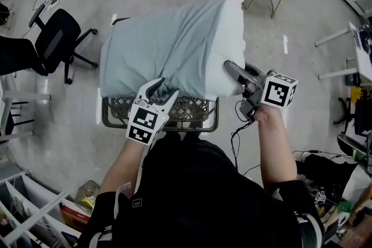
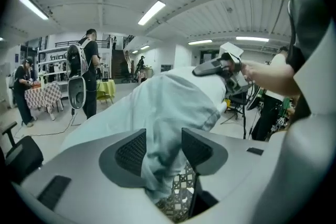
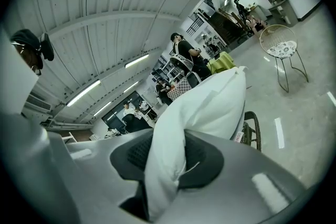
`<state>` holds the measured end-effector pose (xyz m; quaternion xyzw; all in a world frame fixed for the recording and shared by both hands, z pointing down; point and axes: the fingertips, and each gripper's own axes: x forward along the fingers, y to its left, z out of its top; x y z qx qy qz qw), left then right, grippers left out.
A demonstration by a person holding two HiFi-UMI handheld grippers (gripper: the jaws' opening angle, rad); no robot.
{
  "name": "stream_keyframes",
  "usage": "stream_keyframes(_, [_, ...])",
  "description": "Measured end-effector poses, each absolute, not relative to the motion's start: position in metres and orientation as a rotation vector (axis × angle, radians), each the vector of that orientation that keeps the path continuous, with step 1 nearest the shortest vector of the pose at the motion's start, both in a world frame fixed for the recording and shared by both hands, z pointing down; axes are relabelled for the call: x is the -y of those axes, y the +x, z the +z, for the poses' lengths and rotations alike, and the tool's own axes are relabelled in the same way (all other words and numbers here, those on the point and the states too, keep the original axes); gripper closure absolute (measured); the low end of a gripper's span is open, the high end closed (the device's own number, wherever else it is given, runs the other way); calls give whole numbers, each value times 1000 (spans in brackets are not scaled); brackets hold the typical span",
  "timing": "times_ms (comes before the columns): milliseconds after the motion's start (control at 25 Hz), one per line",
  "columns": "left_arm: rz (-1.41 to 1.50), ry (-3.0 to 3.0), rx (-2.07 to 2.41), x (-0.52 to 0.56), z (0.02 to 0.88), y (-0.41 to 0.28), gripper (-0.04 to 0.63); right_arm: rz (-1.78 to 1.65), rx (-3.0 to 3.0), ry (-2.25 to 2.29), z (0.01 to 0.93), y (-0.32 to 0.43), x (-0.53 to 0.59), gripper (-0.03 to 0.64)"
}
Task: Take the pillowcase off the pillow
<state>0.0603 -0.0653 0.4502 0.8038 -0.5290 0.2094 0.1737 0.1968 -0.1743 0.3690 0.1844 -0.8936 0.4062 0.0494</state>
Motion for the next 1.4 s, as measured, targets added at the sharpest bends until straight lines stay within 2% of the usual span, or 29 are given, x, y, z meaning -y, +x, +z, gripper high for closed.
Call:
stream_keyframes(280, [637, 2259, 1420, 94, 454, 67, 391, 1208, 2717, 541, 371, 194, 167, 497])
stream_keyframes(320, [664, 2256, 1413, 93, 458, 69, 425, 1208, 2715, 539, 371, 194, 167, 497])
stream_keyframes(400, [761, 2270, 1437, 91, 463, 72, 537, 1213, 2720, 536, 369, 192, 165, 499])
stream_keyframes(480, [833, 2279, 1482, 90, 464, 72, 578, 1233, 2733, 536, 364, 191, 165, 505])
stream_keyframes(800, [758, 2171, 1519, 78, 479, 29, 584, 1325, 2785, 518, 345, 192, 161, 526])
stream_keyframes(1160, [714, 2155, 1480, 69, 500, 18, 583, 1339, 2764, 570, 349, 210, 155, 528])
stream_keyframes(1280, [729, 2167, 1433, 65, 499, 24, 583, 1228, 2743, 551, 358, 212, 144, 524])
stream_keyframes(1400, [673, 2191, 1417, 67, 478, 31, 531, 1154, 2701, 509, 370, 218, 127, 520])
